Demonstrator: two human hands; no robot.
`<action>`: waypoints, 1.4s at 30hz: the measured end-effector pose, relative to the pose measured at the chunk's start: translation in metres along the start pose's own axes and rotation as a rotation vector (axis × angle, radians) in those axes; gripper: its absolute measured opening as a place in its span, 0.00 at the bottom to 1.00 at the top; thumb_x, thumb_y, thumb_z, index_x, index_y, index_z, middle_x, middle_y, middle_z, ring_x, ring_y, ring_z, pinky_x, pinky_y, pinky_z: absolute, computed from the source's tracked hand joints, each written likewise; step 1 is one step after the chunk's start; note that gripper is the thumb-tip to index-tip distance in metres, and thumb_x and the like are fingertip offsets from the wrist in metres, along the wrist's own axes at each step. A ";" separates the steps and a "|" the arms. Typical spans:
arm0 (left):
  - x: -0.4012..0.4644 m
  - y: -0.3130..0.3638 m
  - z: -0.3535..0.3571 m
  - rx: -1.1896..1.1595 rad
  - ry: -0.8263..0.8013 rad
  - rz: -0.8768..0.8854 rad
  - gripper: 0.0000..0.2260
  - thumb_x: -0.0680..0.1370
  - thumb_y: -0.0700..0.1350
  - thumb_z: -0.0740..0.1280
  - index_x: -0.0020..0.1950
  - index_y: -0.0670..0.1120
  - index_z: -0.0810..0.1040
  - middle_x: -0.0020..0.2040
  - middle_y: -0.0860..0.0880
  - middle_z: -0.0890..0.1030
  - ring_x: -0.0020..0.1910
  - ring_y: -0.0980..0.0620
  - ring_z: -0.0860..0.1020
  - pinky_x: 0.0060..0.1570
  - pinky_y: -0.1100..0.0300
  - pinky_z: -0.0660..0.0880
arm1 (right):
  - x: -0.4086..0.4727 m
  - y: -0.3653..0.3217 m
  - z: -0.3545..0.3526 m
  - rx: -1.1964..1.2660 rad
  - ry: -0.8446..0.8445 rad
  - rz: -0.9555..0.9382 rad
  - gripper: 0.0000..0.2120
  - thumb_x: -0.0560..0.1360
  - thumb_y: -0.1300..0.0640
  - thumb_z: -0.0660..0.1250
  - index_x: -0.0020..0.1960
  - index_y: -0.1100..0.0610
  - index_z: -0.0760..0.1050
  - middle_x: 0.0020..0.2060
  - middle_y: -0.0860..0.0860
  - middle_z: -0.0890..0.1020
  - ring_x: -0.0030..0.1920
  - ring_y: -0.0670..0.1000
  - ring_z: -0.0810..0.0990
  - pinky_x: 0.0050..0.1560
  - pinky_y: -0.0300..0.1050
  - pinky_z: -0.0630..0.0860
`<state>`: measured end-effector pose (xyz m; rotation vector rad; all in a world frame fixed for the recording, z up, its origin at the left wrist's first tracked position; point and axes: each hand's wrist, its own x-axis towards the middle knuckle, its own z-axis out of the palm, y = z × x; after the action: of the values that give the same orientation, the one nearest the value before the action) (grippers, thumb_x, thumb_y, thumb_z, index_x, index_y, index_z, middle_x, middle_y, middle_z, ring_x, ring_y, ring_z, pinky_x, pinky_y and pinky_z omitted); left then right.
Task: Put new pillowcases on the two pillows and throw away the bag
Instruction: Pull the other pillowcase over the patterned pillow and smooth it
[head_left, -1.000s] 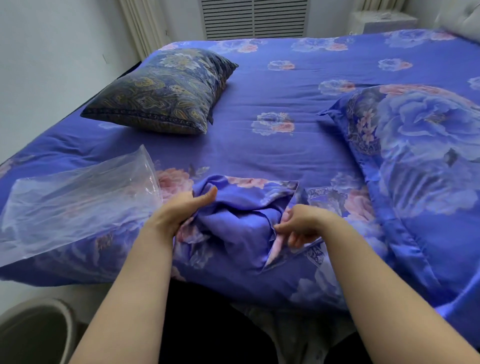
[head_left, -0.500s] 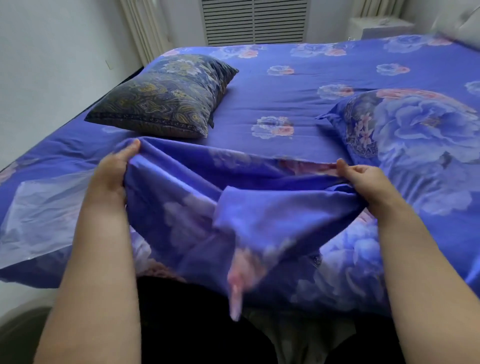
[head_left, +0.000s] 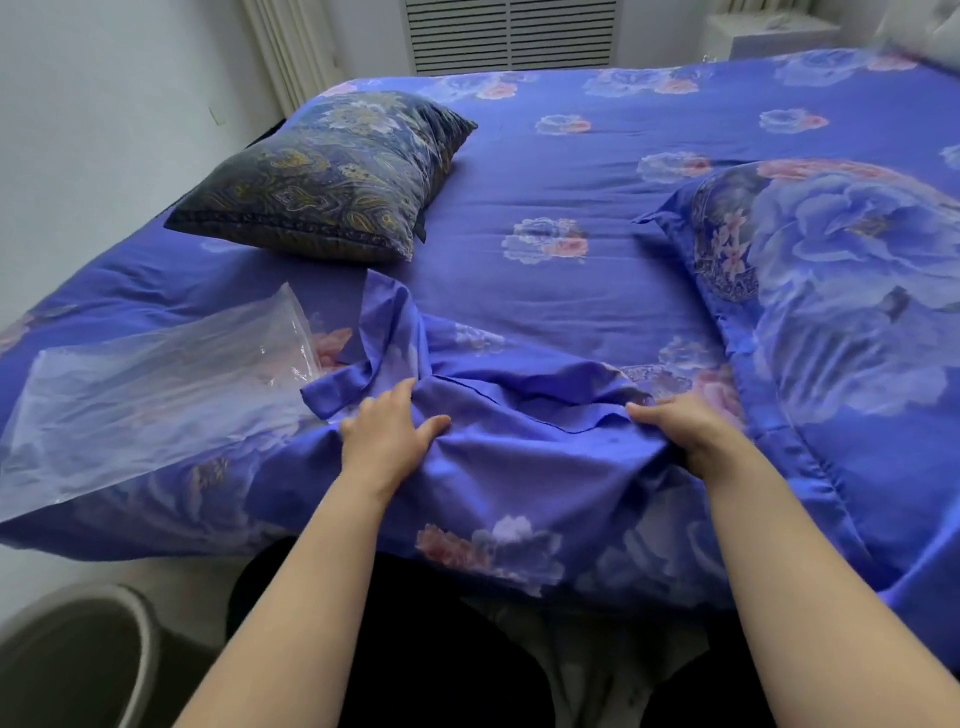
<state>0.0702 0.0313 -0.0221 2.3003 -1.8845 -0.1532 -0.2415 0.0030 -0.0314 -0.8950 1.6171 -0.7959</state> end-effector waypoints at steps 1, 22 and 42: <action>-0.003 0.001 -0.006 0.052 0.143 0.058 0.20 0.75 0.59 0.65 0.62 0.49 0.75 0.56 0.44 0.79 0.56 0.40 0.75 0.51 0.47 0.69 | -0.003 -0.004 0.004 0.122 -0.044 -0.037 0.04 0.76 0.63 0.66 0.46 0.64 0.78 0.36 0.58 0.81 0.29 0.50 0.80 0.34 0.41 0.78; 0.018 -0.009 0.022 -0.294 0.154 -0.338 0.40 0.71 0.55 0.72 0.74 0.39 0.56 0.71 0.35 0.62 0.69 0.35 0.63 0.65 0.44 0.63 | -0.031 0.000 0.029 -0.745 -0.006 -0.077 0.30 0.71 0.53 0.71 0.65 0.68 0.65 0.58 0.62 0.77 0.56 0.58 0.76 0.47 0.46 0.69; 0.050 -0.025 0.006 -0.506 -0.094 -0.145 0.36 0.73 0.56 0.69 0.73 0.39 0.60 0.73 0.40 0.61 0.73 0.45 0.60 0.70 0.53 0.58 | -0.015 -0.058 0.053 -0.880 0.056 -0.306 0.32 0.77 0.40 0.59 0.69 0.62 0.63 0.66 0.60 0.73 0.64 0.59 0.73 0.56 0.49 0.69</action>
<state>0.1034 -0.0136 -0.0320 2.0946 -1.4905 -0.6820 -0.1786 -0.0155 0.0141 -1.7789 1.9245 -0.2708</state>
